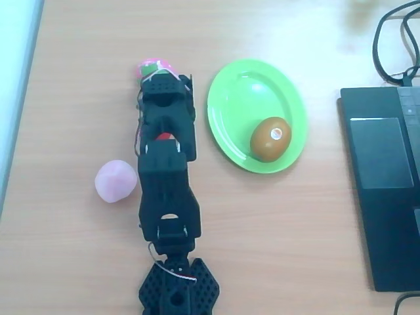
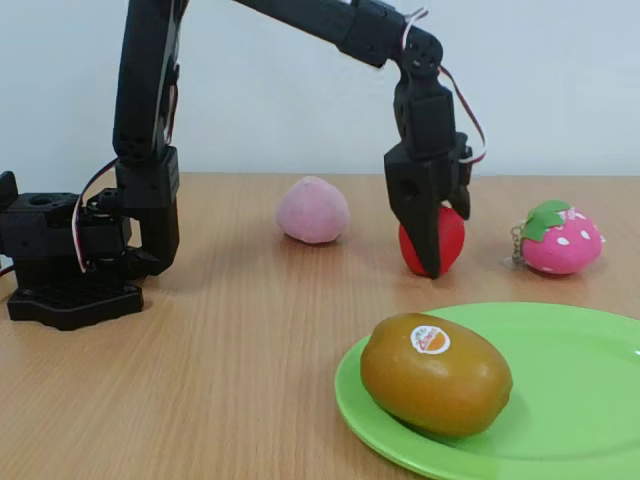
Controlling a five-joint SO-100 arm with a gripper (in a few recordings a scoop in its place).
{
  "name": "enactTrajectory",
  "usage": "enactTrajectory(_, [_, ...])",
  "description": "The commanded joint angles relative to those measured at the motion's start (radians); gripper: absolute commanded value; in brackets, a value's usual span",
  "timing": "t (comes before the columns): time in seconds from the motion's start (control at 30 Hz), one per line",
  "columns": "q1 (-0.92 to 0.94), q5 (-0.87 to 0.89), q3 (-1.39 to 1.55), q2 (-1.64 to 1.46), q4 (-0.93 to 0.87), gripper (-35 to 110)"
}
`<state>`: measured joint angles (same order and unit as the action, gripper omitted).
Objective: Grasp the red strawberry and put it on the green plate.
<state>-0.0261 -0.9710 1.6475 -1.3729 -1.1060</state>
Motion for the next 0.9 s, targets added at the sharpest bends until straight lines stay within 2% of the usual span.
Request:
enactTrajectory(0.0, [-0.020,0.000,-0.011,-0.017,0.011,38])
enactTrajectory(0.2, [-0.026,-0.021,-0.009,-0.015,0.012,41])
enactTrajectory(0.53, [-0.044,-0.124,-0.005,-0.048,-0.034,55])
enactTrajectory(0.87, [-0.043,-0.115,0.000,-0.046,-0.035,51])
